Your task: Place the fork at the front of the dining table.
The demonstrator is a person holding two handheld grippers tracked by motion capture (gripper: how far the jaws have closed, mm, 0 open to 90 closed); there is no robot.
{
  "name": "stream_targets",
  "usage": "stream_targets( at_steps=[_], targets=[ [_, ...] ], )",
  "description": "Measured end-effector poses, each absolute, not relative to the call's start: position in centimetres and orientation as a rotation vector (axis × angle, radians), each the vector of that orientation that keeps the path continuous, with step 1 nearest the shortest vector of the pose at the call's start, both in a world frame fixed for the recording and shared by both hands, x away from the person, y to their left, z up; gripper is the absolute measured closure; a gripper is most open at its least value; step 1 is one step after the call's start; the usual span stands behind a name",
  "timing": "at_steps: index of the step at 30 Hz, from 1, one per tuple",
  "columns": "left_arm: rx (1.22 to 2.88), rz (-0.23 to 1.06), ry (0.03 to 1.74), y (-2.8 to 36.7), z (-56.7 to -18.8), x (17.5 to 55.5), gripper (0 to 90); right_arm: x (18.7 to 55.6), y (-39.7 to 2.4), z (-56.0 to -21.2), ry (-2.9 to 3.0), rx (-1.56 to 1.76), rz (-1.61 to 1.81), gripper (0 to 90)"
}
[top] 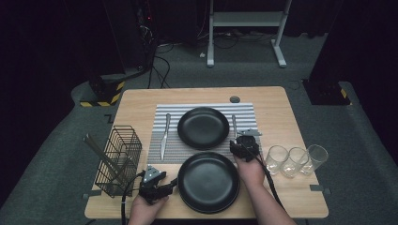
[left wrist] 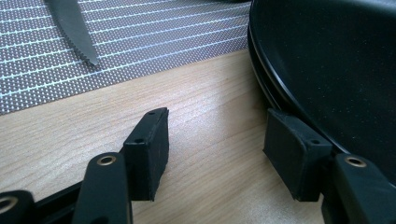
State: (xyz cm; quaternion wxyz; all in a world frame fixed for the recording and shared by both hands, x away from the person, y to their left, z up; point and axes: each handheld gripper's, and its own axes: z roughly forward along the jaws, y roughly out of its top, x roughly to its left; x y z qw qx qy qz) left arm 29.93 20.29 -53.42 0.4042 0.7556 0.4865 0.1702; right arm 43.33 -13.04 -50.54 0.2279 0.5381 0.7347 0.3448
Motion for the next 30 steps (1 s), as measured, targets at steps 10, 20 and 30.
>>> stream_targets(
  at_steps=[10,20,30],
  targets=[
    [1.927,0.492,1.242,19.8,-53.4,29.7,39.5,41.7,-12.4,-49.8,2.046,1.357,1.031,58.7],
    [1.945,0.602,1.297,19.2,-53.5,29.7,38.7,40.1,-12.6,-49.7,2.060,1.264,1.075,54.9],
    [1.946,0.636,1.321,19.1,-53.5,29.6,38.8,37.6,-14.1,-49.5,2.036,1.204,1.159,56.5]
  ],
)
